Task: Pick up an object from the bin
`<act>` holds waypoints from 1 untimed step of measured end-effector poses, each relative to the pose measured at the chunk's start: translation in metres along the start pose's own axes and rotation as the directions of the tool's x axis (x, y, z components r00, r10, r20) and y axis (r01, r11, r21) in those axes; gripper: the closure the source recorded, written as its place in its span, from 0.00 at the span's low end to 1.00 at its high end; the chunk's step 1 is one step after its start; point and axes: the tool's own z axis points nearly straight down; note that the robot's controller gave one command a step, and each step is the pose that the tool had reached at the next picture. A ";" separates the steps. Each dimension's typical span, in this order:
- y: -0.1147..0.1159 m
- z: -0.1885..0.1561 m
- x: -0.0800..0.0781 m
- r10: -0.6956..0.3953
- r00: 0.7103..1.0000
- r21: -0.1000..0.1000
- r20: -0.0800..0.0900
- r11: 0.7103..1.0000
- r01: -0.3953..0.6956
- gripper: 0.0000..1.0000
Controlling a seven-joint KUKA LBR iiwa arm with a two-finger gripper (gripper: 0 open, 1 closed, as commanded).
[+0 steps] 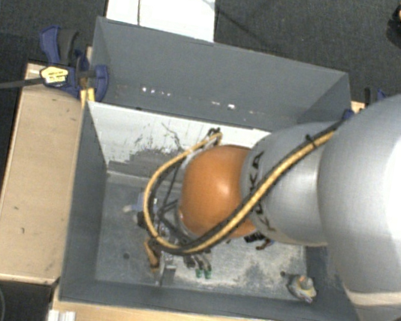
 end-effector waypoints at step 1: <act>0.000 0.000 0.000 -0.001 1.000 0.000 0.000 1.000 0.001 1.00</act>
Offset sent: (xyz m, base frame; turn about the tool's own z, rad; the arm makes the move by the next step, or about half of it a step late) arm 0.0000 0.0000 0.0000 0.0000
